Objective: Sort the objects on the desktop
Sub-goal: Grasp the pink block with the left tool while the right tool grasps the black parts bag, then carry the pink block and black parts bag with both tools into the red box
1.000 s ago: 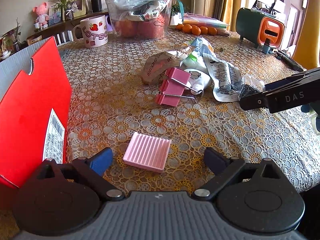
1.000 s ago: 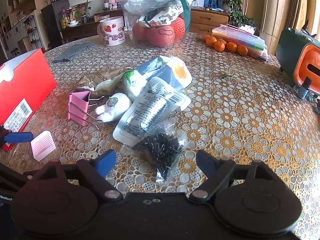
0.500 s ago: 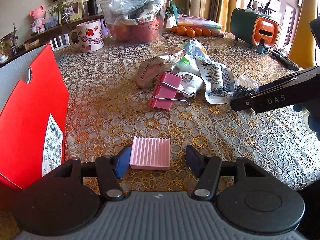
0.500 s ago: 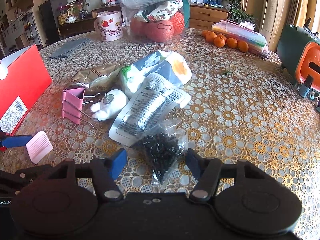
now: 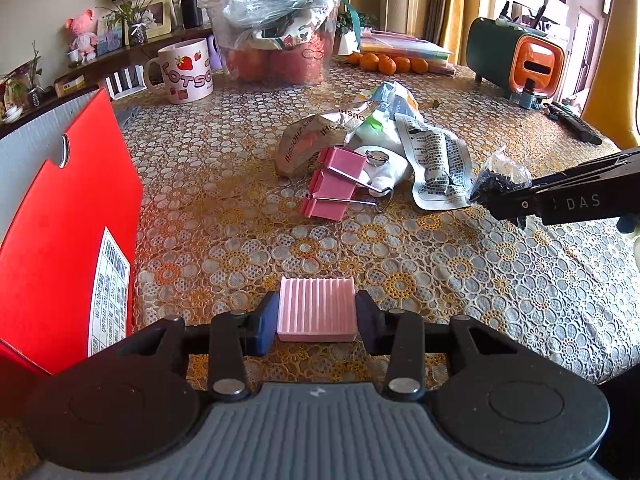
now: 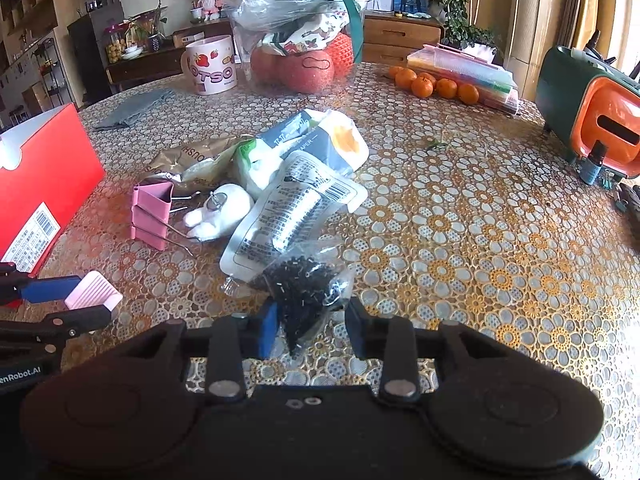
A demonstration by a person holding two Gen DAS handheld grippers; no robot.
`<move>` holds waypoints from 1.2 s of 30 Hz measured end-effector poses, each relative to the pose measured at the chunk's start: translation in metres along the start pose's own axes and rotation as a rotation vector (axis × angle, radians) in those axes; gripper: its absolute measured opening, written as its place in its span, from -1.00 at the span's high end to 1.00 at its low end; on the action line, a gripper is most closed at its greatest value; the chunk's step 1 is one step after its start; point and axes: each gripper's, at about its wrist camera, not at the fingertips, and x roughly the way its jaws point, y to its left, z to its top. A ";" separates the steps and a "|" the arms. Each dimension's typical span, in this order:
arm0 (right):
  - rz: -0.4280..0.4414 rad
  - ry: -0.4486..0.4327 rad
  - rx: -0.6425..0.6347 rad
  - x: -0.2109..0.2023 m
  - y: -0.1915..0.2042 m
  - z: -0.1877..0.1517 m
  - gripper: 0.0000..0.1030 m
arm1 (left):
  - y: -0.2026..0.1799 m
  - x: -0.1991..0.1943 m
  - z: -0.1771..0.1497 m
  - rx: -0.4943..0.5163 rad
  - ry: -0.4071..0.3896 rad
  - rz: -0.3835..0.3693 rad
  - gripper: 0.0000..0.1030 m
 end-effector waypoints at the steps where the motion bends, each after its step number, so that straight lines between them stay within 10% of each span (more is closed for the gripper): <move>1: 0.000 -0.004 0.000 -0.003 0.001 -0.001 0.33 | -0.001 -0.001 -0.001 -0.001 -0.001 0.001 0.23; 36: 0.142 -0.087 -0.066 -0.100 0.085 -0.004 0.33 | 0.019 -0.120 0.003 -0.070 -0.151 -0.066 0.23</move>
